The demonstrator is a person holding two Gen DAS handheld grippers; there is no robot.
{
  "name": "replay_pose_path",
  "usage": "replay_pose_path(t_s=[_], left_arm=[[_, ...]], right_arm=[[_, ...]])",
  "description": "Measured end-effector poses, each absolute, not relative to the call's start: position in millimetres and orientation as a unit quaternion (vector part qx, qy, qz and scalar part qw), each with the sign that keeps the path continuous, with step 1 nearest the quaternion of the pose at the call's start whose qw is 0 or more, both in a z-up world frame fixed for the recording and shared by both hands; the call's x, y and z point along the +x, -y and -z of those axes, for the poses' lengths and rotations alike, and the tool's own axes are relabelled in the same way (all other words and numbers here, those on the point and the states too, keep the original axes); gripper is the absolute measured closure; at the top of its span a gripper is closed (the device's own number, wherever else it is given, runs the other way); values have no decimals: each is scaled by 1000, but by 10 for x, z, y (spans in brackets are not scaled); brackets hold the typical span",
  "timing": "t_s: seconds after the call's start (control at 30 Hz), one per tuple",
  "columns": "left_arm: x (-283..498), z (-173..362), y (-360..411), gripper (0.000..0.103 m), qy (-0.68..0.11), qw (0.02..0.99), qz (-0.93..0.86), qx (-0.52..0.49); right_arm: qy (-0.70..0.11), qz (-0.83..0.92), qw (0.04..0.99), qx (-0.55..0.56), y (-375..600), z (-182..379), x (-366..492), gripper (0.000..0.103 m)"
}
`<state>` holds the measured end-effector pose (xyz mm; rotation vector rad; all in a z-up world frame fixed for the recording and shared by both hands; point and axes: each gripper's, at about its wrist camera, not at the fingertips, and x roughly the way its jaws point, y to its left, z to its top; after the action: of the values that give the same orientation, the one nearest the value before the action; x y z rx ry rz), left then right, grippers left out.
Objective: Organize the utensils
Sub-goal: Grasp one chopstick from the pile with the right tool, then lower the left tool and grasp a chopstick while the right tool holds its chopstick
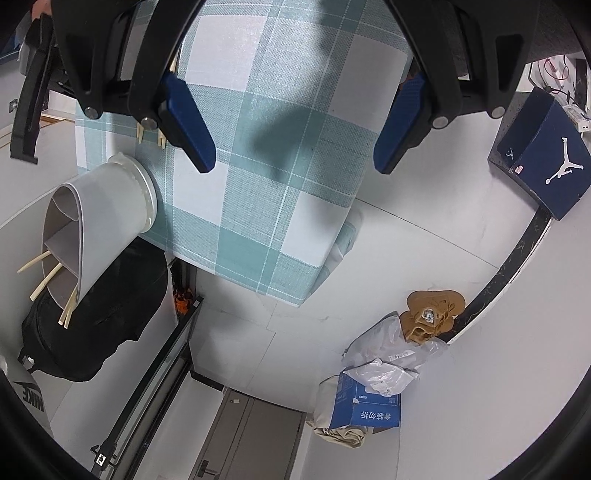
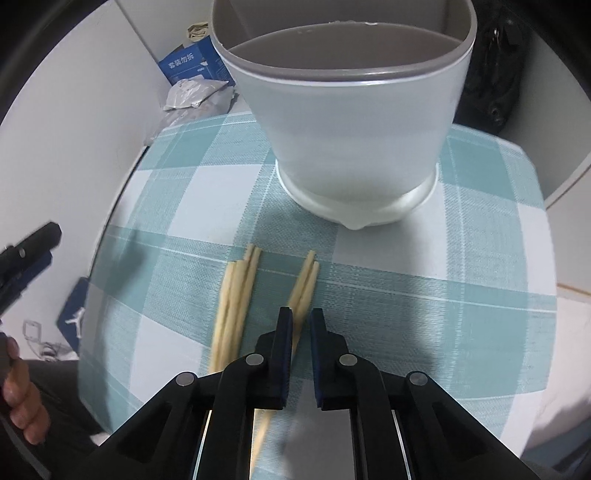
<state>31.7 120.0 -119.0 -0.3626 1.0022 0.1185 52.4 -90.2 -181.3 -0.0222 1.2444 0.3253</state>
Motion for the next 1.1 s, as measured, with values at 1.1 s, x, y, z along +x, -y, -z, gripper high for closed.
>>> replay_pose_path(t_s=[1.1], left_arm=[[325,1523,-461,19,-555,818,88,-126]], right_arm=[[-520,-176,815,186,1656,1444,648,98]])
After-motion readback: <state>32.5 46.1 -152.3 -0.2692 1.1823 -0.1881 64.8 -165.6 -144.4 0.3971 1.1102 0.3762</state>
